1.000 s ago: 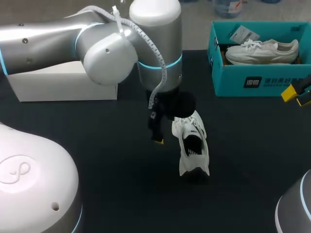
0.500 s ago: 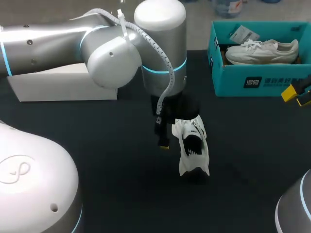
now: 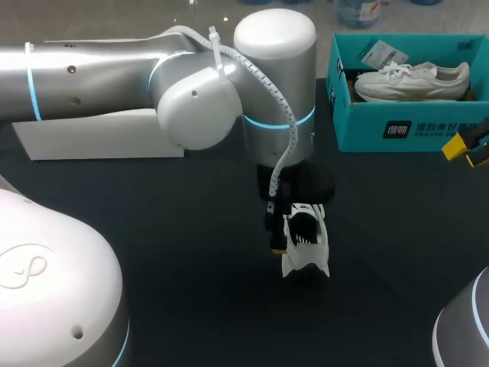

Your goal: Take the shoe out of the shoebox, open the shoe tongue, remove and reinsert the insole, then place the shoe into the shoebox

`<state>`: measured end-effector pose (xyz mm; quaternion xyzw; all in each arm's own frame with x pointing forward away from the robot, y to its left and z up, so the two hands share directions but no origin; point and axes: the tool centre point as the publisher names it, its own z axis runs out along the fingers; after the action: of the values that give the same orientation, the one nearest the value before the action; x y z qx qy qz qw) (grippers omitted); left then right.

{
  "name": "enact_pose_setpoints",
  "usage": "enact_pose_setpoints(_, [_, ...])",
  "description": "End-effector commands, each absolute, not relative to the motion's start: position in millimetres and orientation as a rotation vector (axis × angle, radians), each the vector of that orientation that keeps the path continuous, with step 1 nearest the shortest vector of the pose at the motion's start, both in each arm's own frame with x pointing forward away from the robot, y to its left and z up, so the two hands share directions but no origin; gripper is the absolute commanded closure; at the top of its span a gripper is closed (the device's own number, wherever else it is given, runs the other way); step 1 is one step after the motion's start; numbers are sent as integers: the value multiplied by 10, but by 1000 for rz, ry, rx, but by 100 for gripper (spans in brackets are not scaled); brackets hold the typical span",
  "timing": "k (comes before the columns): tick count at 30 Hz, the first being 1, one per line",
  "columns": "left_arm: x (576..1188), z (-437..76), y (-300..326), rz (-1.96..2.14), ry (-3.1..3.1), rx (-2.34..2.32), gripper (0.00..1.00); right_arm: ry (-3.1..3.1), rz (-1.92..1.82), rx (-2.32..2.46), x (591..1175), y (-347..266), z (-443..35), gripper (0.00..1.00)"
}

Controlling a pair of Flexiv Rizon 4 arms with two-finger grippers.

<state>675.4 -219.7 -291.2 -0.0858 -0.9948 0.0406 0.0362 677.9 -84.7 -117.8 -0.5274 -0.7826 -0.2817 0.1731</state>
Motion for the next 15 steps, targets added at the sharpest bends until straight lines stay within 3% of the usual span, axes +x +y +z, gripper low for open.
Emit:
enact_pose_setpoints(1, [6735, -3085, -2511, 78, -3038, -259, 0, -2220, -795, -1496, 6792, -844, -1182, 0])
enact_pose_setpoints(15, [6627, -3469, -2779, -27, -3028, -193, 0, -2220, -795, -1496, 6792, -844, -1182, 0])
